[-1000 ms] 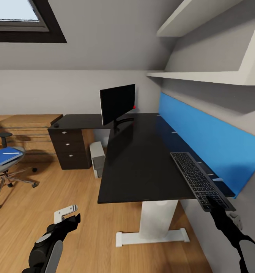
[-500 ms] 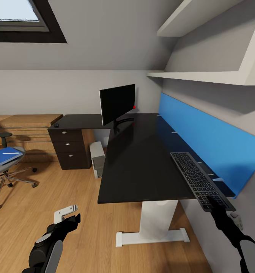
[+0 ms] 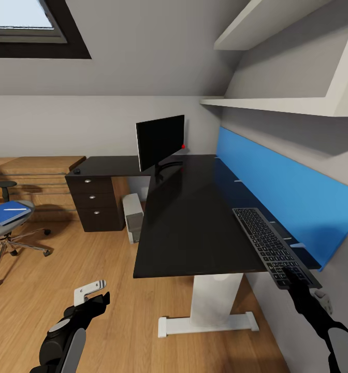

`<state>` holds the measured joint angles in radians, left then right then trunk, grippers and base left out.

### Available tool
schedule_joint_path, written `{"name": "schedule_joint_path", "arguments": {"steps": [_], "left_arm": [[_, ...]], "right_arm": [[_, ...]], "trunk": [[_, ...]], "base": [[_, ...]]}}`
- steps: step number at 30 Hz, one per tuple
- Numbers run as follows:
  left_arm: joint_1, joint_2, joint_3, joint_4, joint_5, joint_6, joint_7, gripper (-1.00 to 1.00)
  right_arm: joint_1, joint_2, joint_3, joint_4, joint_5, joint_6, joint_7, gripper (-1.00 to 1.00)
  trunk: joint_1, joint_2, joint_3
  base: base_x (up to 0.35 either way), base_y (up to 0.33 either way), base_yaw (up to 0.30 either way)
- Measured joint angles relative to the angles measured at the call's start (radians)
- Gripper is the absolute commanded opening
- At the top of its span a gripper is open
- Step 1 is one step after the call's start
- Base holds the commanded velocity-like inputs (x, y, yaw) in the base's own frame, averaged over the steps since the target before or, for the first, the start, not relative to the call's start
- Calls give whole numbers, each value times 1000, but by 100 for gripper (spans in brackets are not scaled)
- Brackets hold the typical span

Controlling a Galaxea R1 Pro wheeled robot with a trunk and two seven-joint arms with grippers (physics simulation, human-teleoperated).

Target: In the bedroom, organize the workspace by keeping the computer under the desk, ensuring the monitor is on the desk, placing the keyboard on the desk next to the monitor, placing the mouse on the desk next to the keyboard, moving the folder from the swivel chair onto the desk next to the mouse, stacking the notebook on top of the folder with the pen on top of the notebook, and positioning the swivel chair next to the desk.

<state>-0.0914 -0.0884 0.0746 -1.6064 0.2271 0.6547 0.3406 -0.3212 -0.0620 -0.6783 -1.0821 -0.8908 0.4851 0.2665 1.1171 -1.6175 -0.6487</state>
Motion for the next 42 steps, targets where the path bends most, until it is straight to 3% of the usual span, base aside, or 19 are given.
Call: {"name": "schedule_joint_path", "arguments": {"steps": [4, 5, 20, 32, 35, 38, 42], "left_arm": [[0, 0, 0, 0, 0, 0, 0, 100], [0, 0, 0, 0, 0, 0, 0, 100], [0, 0, -4, 13, -1, 0, 0, 100], [0, -1, -5, 15, -1, 0, 1, 100], [0, -1, -5, 16, -1, 0, 1, 100], [0, 0, -14, 17, -1, 0, 3, 100], [0, 0, -20, 21, -2, 0, 4, 100]], "right_arm": [[0, 0, 0, -1, 0, 0, 1, 100], [0, 0, 0, -1, 0, 0, 1, -100], [1, 0, 2, -4, -2, 0, 2, -100], [0, 5, 3, -32, -3, 3, 10, -100], [0, 21, 5, -71, -2, 10, 34, -100], [1, 33, 35, -83, -2, 13, 90, -100], [1, 32, 73, -84, 6, 12, 109, -100]], "trunk": [[0, 0, 0], [0, 0, 0], [0, 0, 0], [-46, 84, 38], [-57, 105, 47], [-69, 126, 56], [-84, 154, 69]], "base": [[0, 0, 0], [0, 0, 0], [0, 0, 0], [0, 0, 0], [0, 0, 0], [0, 0, 0], [0, 0, 0]]}}
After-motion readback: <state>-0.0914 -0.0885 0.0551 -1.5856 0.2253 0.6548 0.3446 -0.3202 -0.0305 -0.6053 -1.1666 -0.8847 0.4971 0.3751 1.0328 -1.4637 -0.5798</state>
